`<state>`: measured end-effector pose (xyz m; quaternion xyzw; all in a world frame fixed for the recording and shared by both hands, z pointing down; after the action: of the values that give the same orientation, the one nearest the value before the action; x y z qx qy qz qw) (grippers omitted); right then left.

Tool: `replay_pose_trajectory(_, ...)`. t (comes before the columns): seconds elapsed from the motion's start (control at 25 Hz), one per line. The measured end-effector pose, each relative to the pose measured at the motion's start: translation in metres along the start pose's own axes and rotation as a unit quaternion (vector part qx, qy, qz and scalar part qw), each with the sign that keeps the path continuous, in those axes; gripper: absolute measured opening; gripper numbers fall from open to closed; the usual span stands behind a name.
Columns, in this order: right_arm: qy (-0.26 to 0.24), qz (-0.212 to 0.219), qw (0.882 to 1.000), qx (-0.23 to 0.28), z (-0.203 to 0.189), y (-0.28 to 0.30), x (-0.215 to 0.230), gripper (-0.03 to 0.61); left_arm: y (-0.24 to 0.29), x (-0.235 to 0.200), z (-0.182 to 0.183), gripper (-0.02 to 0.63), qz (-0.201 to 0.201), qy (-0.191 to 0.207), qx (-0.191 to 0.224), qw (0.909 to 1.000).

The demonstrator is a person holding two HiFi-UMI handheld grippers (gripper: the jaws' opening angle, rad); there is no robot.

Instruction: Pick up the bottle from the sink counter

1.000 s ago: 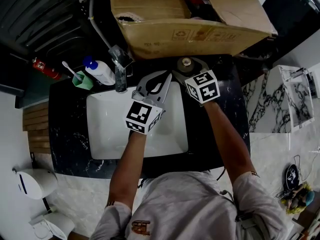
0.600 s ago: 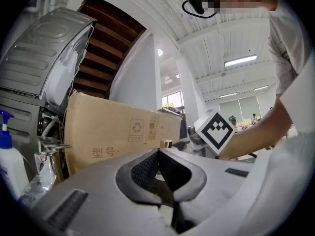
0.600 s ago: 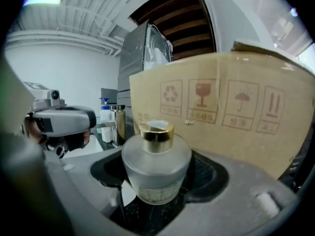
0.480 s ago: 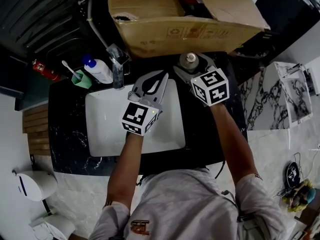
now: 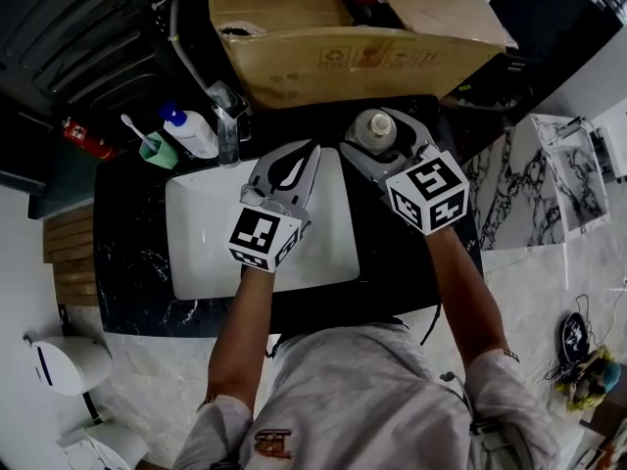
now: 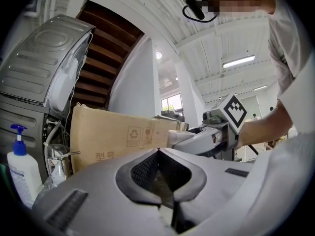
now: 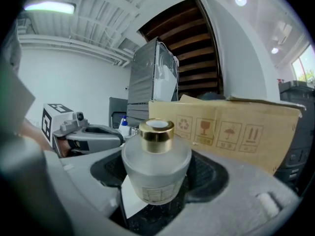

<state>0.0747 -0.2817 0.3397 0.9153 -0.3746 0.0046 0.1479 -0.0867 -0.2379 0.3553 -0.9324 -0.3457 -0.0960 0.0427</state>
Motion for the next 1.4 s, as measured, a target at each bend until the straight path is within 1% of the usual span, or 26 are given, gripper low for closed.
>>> replay_pose_trajectory(0.32, -0.008, 0.028, 0.999, 0.024, 0.009, -0.032, -0.032, 0.333, -0.022, 0.010, 0.019, 0.000, 0.007, 0.001, 0.023, 0.9997)
replay_pose_trajectory(0.52, -0.013, 0.043, 0.998, 0.032, 0.012, -0.048, -0.048, 0.332, -0.037, 0.018, 0.039, 0.000, 0.013, -0.002, 0.036, 0.9992)
replay_pose_trajectory(0.88, 0.002, 0.068, 0.997, 0.045, 0.010, -0.070, -0.072, 0.333, -0.057, 0.033, 0.054, 0.000, 0.005, 0.006, 0.050, 0.9987)
replay_pose_trajectory(1.04, -0.002, 0.073, 0.996, 0.048, 0.009, -0.078, -0.080, 0.333, -0.062, 0.037, 0.057, 0.000, 0.003, 0.006, 0.054, 0.9985)
replay_pose_trajectory(1.16, -0.005, 0.072, 0.996, 0.049, 0.008, -0.083, -0.082, 0.333, -0.065, 0.038, 0.054, 0.000, 0.002, 0.003, 0.046, 0.9989)
replay_pose_trajectory(1.4, -0.010, 0.066, 0.997, 0.050, 0.007, -0.087, -0.084, 0.333, -0.066, 0.043, 0.060, 0.000, -0.003, 0.005, 0.057, 0.9984)
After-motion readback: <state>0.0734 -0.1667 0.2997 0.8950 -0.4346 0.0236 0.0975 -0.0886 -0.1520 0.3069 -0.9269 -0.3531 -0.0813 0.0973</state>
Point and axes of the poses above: the fingertips, and each gripper's own axes: y forward along the fingers, x to its right, z out of its top, the point moved 8 cm from there along -y, backward along the fingers, and after that the axes turned 11 degrees about y, right-handed, at the moved point
